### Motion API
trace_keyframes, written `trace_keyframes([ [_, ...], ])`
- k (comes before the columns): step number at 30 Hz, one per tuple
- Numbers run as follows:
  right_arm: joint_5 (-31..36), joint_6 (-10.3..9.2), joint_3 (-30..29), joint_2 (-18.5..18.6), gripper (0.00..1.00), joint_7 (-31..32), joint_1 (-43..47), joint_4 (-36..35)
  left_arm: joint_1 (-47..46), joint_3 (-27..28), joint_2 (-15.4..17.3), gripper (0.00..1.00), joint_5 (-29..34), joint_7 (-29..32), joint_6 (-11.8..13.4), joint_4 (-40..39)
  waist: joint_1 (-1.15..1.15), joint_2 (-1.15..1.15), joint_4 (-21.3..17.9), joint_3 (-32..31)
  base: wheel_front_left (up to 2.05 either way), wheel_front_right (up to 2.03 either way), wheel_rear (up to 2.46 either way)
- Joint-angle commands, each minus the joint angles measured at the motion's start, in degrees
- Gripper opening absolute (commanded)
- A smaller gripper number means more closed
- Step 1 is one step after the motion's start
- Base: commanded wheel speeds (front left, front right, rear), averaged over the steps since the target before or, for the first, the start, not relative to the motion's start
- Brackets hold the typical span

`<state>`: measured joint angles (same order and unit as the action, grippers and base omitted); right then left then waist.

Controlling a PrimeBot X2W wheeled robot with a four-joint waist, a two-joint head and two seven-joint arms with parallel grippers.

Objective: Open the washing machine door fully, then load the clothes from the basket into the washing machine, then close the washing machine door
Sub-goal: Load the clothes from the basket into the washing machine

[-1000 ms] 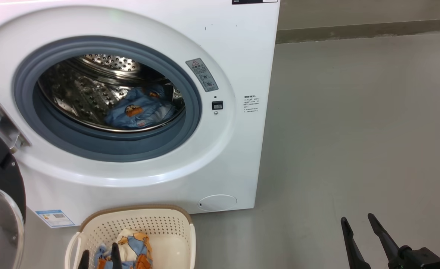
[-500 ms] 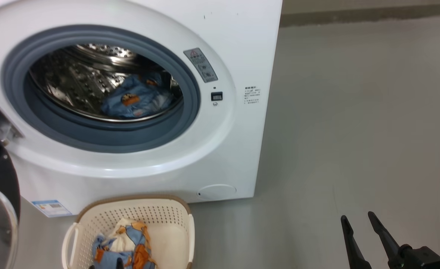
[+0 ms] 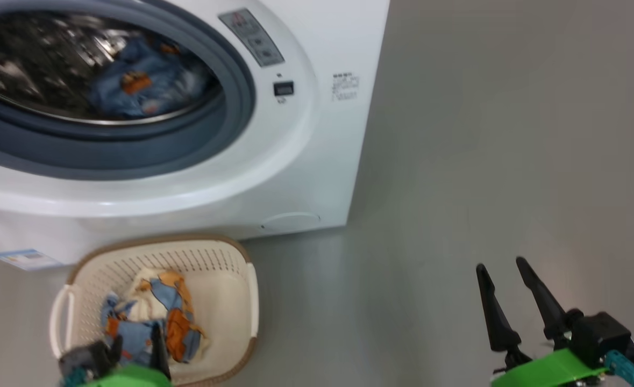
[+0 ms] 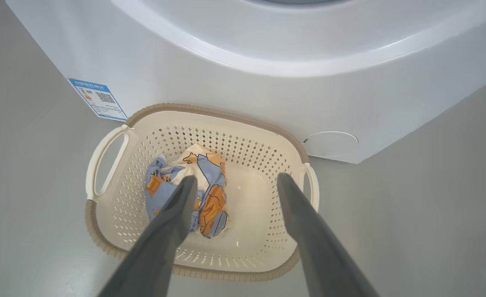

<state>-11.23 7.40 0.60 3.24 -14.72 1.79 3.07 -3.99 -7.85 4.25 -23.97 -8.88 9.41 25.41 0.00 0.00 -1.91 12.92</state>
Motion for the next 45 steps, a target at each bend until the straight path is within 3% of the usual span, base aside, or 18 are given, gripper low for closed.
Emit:
trace_keyframes([
  [1,-0.67,0.09,1.64,0.08,1.00,-0.28,-2.38,-1.47,-3.47,2.91,1.00,1.00,-2.06,0.18,-0.76,0.17,0.00,0.00,-2.92,6.33,0.00,0.00,0.00],
  [8,-0.77,0.09,2.61,-0.11,1.00,-0.28,-6.40,-1.66,-11.62,4.54,3.85,1.00,-4.29,3.12,-2.78,8.06,0.00,0.00,-4.62,12.43,0.00,0.00,0.00],
  [12,-0.77,0.09,3.33,-0.14,1.00,-0.28,-8.40,-1.75,-15.89,6.59,3.90,1.00,-7.63,4.38,-4.40,12.97,0.00,0.00,-5.46,15.69,0.00,0.00,0.00],
  [21,-0.69,0.09,4.56,0.41,1.00,-0.28,-11.49,-1.93,-24.63,6.52,5.87,1.00,-8.51,8.18,-5.03,25.08,0.00,0.00,-6.12,22.00,0.00,0.00,0.00],
  [34,-0.54,0.09,5.54,1.73,1.00,-0.28,-15.33,-3.37,-38.94,5.64,6.90,1.00,-8.43,5.25,-6.40,42.07,0.00,0.00,-5.77,31.15,0.00,0.00,0.00],
  [45,-0.16,0.09,3.97,2.06,1.00,-0.28,-15.80,-5.23,-45.74,6.54,6.71,1.00,-10.07,3.45,-6.10,46.68,0.00,0.00,-5.46,36.39,0.00,0.00,0.00],
])
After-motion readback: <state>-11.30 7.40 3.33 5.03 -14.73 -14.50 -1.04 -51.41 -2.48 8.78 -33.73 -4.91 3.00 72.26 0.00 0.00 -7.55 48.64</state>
